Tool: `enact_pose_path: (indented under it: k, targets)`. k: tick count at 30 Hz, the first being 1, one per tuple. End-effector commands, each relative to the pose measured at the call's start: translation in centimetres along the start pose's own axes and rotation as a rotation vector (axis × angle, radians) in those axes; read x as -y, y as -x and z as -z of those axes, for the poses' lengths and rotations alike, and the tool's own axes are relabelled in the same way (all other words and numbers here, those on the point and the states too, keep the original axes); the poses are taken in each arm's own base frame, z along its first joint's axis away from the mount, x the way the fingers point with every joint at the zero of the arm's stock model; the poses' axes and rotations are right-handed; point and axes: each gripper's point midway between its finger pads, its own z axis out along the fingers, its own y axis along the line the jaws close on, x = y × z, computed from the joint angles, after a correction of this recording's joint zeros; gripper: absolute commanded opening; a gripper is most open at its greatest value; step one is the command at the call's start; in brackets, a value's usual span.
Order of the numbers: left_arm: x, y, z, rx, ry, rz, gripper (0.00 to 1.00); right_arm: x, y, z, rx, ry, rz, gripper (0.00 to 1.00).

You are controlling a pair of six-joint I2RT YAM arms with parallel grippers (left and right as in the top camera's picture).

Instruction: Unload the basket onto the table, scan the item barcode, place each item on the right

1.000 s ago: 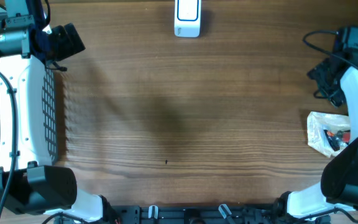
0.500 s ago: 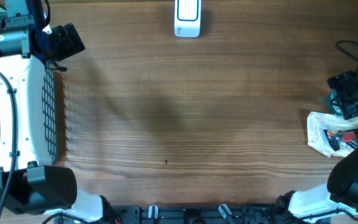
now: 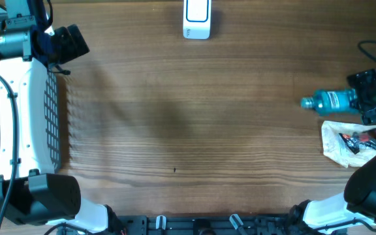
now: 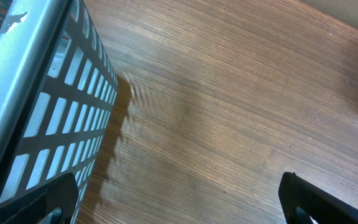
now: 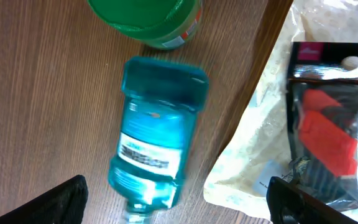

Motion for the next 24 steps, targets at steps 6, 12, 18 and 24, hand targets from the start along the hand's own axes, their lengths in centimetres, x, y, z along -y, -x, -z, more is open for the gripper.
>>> enact_pose_path:
  k: [6, 12, 18, 24]
  targets:
    - [-0.3, -0.2, -0.4, -0.011, 0.009, 0.005, 1.0, -1.6, -2.9, 1.1, -0.123, 0.082, 0.049, 1.0]
    - [-0.3, -0.2, -0.4, -0.011, 0.009, 0.005, 1.0, -6.2, -6.4, 7.1, 0.002, 0.22, 0.243, 1.0]
    - [-0.2, 0.1, -0.4, 0.002, 0.006, 0.006, 1.0, -15.6, -10.4, 20.6, 0.385, 0.663, 0.479, 1.0]
    - [-0.5, 0.8, -0.4, 0.032, 0.023, 0.009, 1.0, -18.6, -10.3, 31.4, 0.658, 0.978, 0.463, 1.0]
